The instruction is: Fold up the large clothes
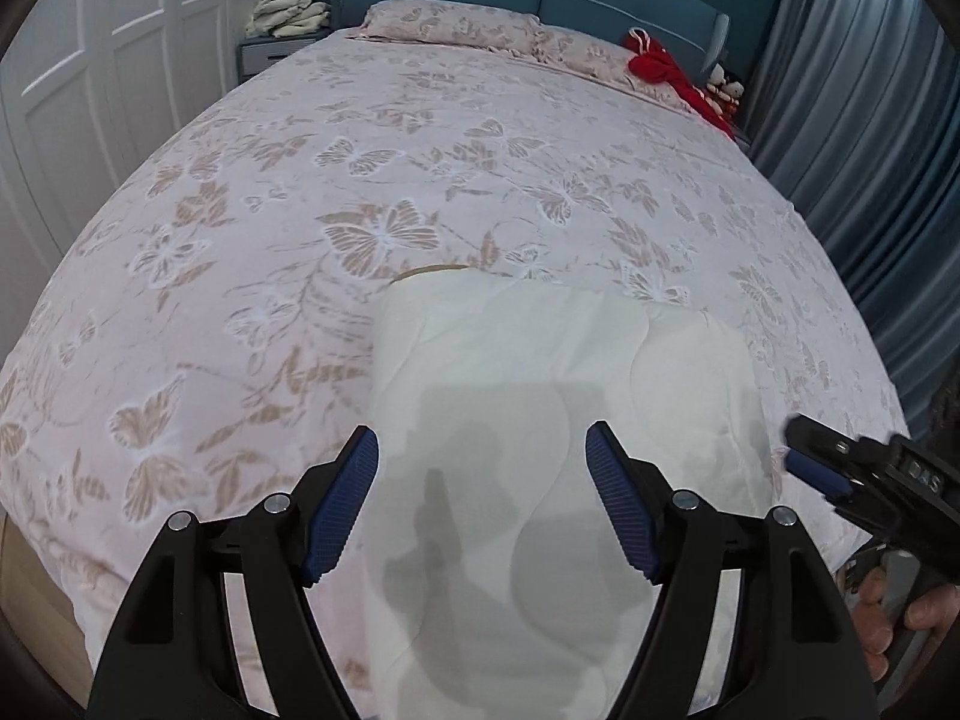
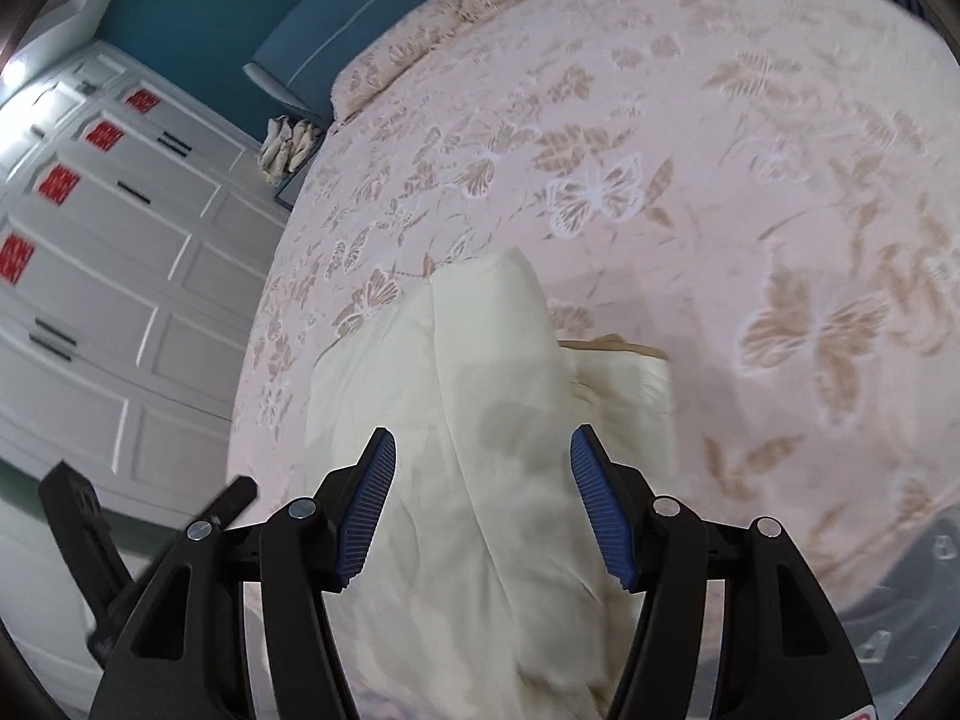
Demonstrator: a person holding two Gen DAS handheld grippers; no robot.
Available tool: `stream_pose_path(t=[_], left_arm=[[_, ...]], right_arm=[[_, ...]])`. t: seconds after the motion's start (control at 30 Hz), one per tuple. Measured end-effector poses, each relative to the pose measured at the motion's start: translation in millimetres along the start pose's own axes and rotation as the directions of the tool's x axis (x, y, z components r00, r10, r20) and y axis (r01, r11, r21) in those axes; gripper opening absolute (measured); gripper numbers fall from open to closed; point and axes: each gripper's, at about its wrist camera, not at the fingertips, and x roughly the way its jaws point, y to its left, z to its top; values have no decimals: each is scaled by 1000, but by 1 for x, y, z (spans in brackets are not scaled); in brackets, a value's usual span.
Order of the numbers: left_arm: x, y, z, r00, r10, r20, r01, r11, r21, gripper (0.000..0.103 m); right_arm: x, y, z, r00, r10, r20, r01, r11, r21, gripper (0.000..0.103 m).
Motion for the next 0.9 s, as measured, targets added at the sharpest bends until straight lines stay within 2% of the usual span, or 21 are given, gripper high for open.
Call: stream_pose_path(t=[0.07,0.1,0.13,0.17,0.2,0.27,0.3,0.37,0.4,0.47,0.53,0.73,0.9], left_arm=[[9,-6,3,1000,12,-7,-12,1000,15,69],[14,-8,5,1000,21,-15,-20,1000,19,69],[19,-10,6,999,24,-25,-24,1000,19,69],[22,-10,7,999,27,-33,-26,1000,16,69],[23,-10,8,999,26,-34,-25,1000,11,69],[22,-9,8,999,22,-26,-22,1000,10,68],[21,-9,8,999,30,-20,-30,999,14,68],[26,-9,7,998,55,-24,-54,998,25,67],[31,-8,5,997,63,-35,-62,998,26,66],[45,-6,2,995,69,-70,-69,998,14,63],[58,-2,-3,992,76,-97,-77,997,1,65],[76,-2,-10,988,119,-99,-117,993,26,67],[89,-6,-13,983,154,-97,-149,987,52,69]], right_arm=[[19,0,7,999,-41,-12,41,999,24,61],[25,2,9,998,-63,-15,63,998,21,57],[32,3,11,997,-77,-23,77,997,21,49],[37,4,12,997,-67,-35,68,997,24,20],[38,6,14,999,-21,-45,22,999,36,9],[23,18,15,999,40,16,-40,999,5,7],[9,28,14,996,59,70,-55,997,-55,6],[0,36,11,992,26,123,-12,993,-119,6],[4,34,11,992,-18,128,35,991,-130,6],[25,16,11,993,-86,85,94,990,-100,6],[41,1,9,992,-112,50,115,991,-65,6],[69,-15,7,987,-158,11,158,985,-69,6],[88,-27,3,986,-165,-15,163,984,-66,6]])
